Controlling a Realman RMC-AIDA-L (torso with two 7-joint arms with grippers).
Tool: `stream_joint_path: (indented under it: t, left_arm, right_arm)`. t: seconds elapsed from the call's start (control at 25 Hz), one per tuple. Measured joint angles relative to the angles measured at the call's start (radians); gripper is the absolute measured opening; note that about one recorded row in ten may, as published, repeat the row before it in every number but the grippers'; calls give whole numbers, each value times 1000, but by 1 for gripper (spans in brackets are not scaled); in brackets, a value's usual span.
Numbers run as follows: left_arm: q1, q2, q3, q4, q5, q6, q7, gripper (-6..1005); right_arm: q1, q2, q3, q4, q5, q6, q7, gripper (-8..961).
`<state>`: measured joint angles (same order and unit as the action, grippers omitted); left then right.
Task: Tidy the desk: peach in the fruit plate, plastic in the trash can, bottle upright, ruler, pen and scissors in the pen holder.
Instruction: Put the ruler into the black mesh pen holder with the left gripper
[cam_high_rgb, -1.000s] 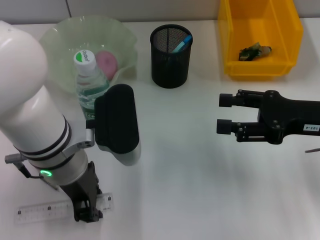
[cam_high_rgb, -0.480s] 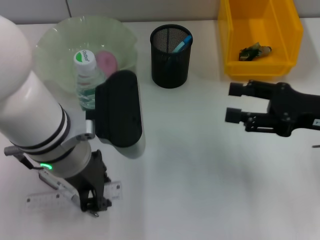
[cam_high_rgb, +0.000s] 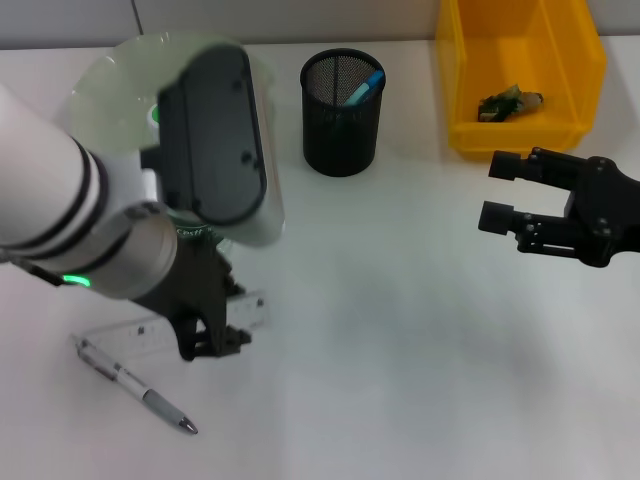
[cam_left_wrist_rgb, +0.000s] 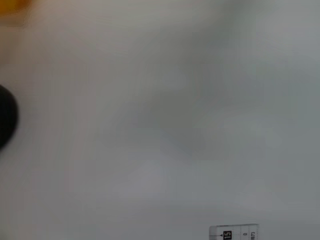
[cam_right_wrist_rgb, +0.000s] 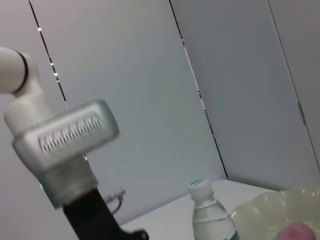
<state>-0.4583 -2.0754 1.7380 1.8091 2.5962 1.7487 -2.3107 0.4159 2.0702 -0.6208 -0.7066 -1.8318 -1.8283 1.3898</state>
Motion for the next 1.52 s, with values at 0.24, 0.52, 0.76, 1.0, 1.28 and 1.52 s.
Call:
stream_joint_path:
  t: [0.24, 0.52, 0.76, 1.0, 1.28, 1.52]
  left_arm:
    - [2, 2, -133, 140, -78, 50, -21, 410]
    - [-27, 1, -250, 189, -148, 37, -27, 413]
    - [-57, 2, -313, 200, -194, -82, -30, 416]
    - [-93, 3, -381, 241, -256, -119, -51, 419]
    - [-113, 5, -519, 237, -431, -154, -37, 423]
    - [-63, 4, -510, 219, -491, -283, 2, 426]
  right_arm:
    - [-2, -4, 5, -2, 1, 10, -1, 786]
    - [-5, -6, 6, 5, 2, 11, -11, 787]
    - [-5, 3, 2, 7, -4, 43, -29, 786]
    - [1, -2, 2, 9, -6, 50, -31, 786]
    - [6, -5, 5, 7, -7, 51, -27, 787]
    - [3, -1, 5, 7, -7, 51, -28, 787]
